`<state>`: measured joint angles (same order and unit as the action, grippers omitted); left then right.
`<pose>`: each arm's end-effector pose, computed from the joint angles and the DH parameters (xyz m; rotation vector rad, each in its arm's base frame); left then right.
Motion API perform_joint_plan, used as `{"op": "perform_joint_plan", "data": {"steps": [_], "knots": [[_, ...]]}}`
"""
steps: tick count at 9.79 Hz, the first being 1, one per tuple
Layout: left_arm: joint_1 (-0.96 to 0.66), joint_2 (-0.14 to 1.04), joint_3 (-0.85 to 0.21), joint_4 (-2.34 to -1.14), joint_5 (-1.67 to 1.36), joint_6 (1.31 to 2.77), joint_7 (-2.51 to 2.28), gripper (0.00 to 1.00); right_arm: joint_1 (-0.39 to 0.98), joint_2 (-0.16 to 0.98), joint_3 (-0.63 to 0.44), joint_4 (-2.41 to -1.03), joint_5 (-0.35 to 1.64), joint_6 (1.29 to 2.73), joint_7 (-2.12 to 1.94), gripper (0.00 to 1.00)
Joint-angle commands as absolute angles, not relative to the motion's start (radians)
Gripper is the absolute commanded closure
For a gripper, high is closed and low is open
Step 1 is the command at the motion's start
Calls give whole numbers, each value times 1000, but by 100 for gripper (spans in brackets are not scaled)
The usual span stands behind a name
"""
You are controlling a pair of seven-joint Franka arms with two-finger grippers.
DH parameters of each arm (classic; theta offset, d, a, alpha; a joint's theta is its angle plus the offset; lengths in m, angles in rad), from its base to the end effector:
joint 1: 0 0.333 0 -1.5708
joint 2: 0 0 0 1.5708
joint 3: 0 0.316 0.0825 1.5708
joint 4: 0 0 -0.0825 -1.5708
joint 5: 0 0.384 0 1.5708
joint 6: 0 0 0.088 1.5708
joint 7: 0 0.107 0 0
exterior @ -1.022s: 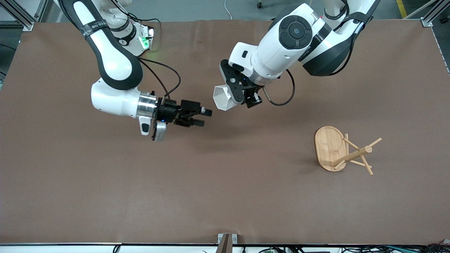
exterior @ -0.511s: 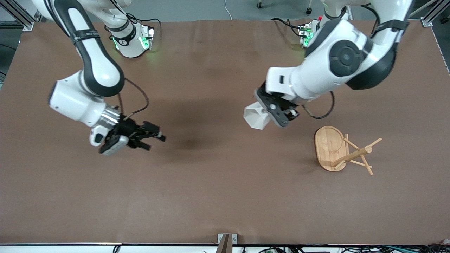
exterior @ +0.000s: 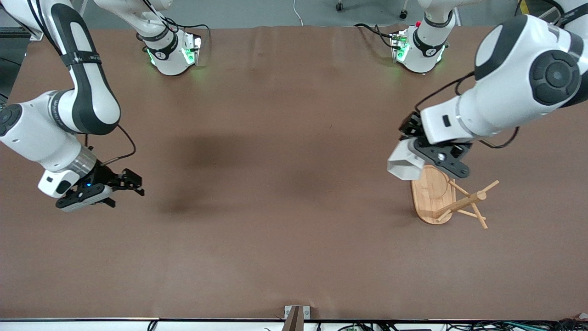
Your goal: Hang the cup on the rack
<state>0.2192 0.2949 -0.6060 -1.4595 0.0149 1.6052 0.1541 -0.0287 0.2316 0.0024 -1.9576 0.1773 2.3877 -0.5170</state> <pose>0.5962 -0.1912 0.5321 2.8922 -0.7847 -0.1714 0.6208 -0.0148 0.3788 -2.9929 -0.5651 -0.3468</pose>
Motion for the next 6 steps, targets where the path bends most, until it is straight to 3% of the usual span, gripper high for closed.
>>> {"op": "perform_joint_plan", "data": {"steps": [1, 4, 6], "knots": [[244, 363, -612, -1499, 54, 1675, 156, 100, -20, 172, -21, -1876, 109, 2205, -459, 0], [240, 382, -576, -1599, 41, 1817, 193, 100, -6, 49, -11, -1838, 91, 1994, -212, 0], [204, 353, -523, -1644, 34, 1842, 183, 100, -23, 23, -20, -1696, 81, 1741, -207, 0]]}}
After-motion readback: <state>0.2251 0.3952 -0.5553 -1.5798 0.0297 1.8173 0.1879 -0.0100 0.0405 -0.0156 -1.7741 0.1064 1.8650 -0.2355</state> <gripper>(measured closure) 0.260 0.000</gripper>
